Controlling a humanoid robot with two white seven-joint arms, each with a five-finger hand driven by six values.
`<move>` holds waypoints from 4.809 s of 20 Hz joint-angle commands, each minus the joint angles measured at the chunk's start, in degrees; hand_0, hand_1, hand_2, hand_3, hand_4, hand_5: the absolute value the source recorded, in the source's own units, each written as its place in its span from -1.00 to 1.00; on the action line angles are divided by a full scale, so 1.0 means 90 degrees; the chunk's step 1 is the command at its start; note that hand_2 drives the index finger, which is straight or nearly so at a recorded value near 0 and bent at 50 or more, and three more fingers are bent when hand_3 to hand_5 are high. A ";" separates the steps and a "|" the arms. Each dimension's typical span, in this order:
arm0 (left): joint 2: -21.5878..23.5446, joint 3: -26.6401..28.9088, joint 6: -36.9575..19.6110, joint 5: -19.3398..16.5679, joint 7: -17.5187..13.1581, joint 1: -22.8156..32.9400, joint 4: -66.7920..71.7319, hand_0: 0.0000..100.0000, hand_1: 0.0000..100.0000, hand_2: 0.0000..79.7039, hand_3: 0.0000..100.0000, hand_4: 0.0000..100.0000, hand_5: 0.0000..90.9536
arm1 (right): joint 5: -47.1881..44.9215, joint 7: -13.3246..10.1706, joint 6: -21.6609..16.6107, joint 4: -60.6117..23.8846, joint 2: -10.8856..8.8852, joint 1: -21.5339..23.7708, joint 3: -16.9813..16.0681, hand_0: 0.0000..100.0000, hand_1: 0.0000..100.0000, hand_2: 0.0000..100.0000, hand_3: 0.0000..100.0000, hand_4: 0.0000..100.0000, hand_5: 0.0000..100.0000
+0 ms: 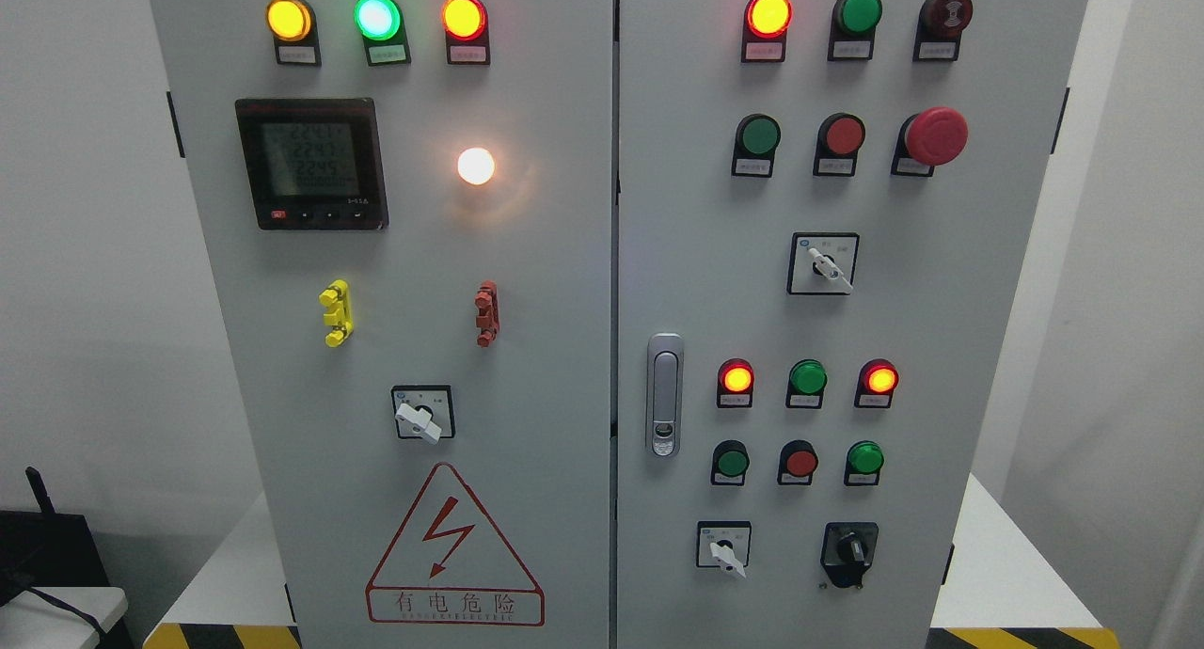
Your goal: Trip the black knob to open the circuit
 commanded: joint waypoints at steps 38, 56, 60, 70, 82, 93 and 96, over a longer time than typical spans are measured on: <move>0.0001 0.0000 0.0000 -0.0215 0.0004 -0.0049 0.0000 -0.76 -0.22 -1.00 -1.00 -1.00 -1.00 | 0.1270 -0.2028 0.2197 -0.0217 0.1055 -0.2604 0.1630 -0.65 0.52 -0.17 0.56 0.71 0.79; 0.0001 0.0000 0.0000 -0.0215 0.0004 -0.0049 0.0000 -0.76 -0.22 -1.00 -1.00 -1.00 -1.00 | 0.1631 -0.2477 0.2890 0.0241 0.1310 -0.3083 0.1788 -0.60 0.55 -0.15 0.57 0.72 0.79; 0.0001 0.0000 0.0000 -0.0215 0.0004 -0.0049 0.0000 -0.76 -0.22 -1.00 -1.00 -1.00 -1.00 | 0.1631 -0.2633 0.2930 0.0329 0.1300 -0.3112 0.1758 -0.59 0.55 -0.15 0.57 0.71 0.78; 0.0001 0.0000 0.0000 -0.0205 0.0004 -0.0049 0.0000 -0.76 -0.22 -1.00 -1.00 -1.00 -1.00 | 0.1631 -0.2702 0.2930 0.0388 0.1300 -0.3122 0.1621 -0.52 0.55 -0.14 0.57 0.71 0.78; 0.0001 0.0000 0.0000 -0.0215 0.0004 -0.0049 0.0000 -0.76 -0.22 -1.00 -1.00 -1.00 -1.00 | 0.1631 -0.2702 0.2930 0.0613 0.1300 -0.3347 0.1465 -0.51 0.52 -0.12 0.60 0.73 0.80; 0.0001 0.0000 0.0000 -0.0215 0.0004 -0.0049 0.0000 -0.76 -0.22 -1.00 -1.00 -1.00 -1.00 | 0.1631 -0.2702 0.2940 0.0759 0.1300 -0.3503 0.1455 -0.48 0.51 -0.10 0.61 0.74 0.81; 0.0001 0.0000 0.0000 -0.0215 0.0004 -0.0049 0.0000 -0.76 -0.22 -1.00 -1.00 -1.00 -1.00 | 0.1631 -0.2702 0.2940 0.0779 0.1300 -0.3513 0.1407 -0.47 0.51 -0.10 0.61 0.74 0.81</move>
